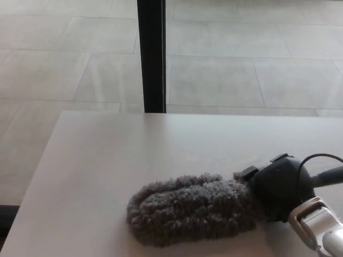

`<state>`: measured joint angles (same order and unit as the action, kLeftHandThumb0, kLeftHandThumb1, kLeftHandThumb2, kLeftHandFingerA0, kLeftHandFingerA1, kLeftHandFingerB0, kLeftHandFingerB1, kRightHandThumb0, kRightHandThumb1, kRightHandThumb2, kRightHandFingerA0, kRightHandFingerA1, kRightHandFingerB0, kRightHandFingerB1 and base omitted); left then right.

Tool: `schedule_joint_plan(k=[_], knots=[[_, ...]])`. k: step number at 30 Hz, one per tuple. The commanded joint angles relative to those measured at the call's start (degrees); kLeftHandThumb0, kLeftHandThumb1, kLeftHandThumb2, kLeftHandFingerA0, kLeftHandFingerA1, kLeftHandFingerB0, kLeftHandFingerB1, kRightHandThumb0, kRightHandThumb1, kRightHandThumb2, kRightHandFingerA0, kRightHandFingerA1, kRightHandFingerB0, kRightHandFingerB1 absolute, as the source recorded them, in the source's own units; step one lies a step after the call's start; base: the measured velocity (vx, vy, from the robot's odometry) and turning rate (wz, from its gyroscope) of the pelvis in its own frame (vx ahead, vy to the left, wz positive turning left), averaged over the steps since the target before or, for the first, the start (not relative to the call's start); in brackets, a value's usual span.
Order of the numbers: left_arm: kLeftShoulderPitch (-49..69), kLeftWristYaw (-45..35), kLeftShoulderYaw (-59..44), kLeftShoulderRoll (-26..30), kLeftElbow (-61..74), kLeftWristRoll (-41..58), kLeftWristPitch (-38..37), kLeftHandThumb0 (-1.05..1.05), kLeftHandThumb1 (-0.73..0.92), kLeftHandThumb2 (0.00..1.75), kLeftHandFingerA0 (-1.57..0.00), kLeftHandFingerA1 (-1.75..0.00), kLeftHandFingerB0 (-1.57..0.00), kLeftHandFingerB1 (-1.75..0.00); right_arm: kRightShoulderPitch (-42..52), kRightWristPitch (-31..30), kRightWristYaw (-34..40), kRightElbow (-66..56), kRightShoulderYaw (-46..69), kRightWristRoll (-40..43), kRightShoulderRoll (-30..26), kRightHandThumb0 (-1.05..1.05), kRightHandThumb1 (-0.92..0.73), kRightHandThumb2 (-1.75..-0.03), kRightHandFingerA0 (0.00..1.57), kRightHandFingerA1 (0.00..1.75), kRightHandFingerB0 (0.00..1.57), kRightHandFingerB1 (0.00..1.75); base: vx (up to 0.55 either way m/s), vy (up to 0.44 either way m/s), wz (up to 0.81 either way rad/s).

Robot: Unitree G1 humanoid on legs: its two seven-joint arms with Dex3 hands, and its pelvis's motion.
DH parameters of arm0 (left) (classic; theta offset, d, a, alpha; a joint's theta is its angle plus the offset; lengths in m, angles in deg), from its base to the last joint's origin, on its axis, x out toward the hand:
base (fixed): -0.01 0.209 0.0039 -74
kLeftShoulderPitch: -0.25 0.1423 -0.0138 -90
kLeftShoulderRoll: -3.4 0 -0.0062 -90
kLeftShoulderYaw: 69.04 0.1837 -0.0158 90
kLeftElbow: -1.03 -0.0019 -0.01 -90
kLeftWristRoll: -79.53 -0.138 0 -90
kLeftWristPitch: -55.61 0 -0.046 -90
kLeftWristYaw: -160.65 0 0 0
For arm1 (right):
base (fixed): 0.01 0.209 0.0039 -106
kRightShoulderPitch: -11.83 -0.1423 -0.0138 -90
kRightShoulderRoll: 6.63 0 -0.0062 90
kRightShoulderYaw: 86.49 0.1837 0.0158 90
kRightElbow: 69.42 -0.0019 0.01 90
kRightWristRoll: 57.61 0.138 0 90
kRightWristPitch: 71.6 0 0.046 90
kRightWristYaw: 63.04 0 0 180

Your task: The robot uses its right hand to pick up the duster kept in the middle of the desk and use it to wipe the desk by swiping its surface twice

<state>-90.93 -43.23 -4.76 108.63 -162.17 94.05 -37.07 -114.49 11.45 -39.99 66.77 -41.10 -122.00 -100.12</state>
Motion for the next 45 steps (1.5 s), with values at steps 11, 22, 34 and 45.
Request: schedule_joint_plan(k=[11,22,34,45], knots=[[1.9,-1.0,-0.3,-0.1,-0.2,0.1,-2.3,-0.57,0.77,0.63,-0.36,-0.58,-0.48,-0.46,-1.1,-15.3,-17.9,16.8,-5.7,-4.2,-5.6,-0.35,-0.51,-0.57,0.84,1.65,0.73,0.64,0.0,0.0,0.0],[3.1,-1.5,-0.7,0.4,0.2,0.4,-2.5,-0.52,0.78,0.63,-0.42,-0.58,-0.47,-0.46,-3.0,-15.9,-20.6,22.5,-5.4,-1.7,-10.8,-0.4,-0.53,-0.56,0.85,1.65,0.69,0.66,0.0,0.0,0.0],[4.3,-3.4,-0.4,0.4,0.1,0.2,-3.8,-0.55,0.79,0.63,-0.37,-0.58,-0.45,-0.44,-2.7,-11.3,-21.0,26.4,-6.3,-1.0,-16.9,-0.36,-0.5,-0.59,0.85,1.58,0.68,0.58,0.0,0.0,0.0],[3.7,-2.6,-0.3,0.4,-0.2,0.2,-3.1,-0.54,0.79,0.62,-0.41,-0.6,-0.48,-0.44,-2.7,-10.6,-22.0,26.1,-8.2,-1.3,-17.0,-0.39,-0.49,-0.58,0.84,1.63,0.64,0.64,0.0,0.0,0.0]])
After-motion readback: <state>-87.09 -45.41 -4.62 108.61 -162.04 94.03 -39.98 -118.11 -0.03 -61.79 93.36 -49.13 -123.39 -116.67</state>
